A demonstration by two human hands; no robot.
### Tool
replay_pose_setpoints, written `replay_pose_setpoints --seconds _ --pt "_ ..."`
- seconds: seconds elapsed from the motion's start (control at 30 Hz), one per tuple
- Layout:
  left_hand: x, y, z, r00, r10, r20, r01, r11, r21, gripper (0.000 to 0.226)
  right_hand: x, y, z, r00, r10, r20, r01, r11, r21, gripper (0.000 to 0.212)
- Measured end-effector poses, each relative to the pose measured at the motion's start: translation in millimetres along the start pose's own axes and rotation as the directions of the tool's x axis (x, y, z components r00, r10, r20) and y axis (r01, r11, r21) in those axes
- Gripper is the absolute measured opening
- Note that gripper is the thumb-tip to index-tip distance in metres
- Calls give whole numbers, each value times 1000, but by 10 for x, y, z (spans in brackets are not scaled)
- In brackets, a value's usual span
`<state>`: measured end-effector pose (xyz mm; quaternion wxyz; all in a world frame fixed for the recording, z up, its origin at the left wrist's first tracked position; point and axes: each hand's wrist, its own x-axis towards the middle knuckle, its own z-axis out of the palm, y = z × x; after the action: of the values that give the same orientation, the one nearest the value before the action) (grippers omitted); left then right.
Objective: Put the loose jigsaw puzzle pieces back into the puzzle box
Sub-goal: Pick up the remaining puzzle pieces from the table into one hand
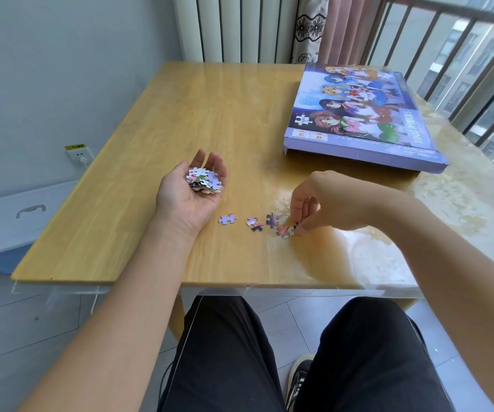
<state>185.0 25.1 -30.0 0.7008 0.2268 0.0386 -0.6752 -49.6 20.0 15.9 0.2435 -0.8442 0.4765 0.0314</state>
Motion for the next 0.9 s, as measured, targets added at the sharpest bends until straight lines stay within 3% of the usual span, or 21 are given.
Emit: replay_pose_setpoints --seconds 0.8,0.9 --pt "-9 0 10 1000 -7 -6 7 1000 -12 37 -71 32 95 991 -53 -122 57 998 28 25" --pt "-6 4 8 1000 -8 -4 8 1000 1 36 -73 18 53 985 -68 -160 86 991 106 28"
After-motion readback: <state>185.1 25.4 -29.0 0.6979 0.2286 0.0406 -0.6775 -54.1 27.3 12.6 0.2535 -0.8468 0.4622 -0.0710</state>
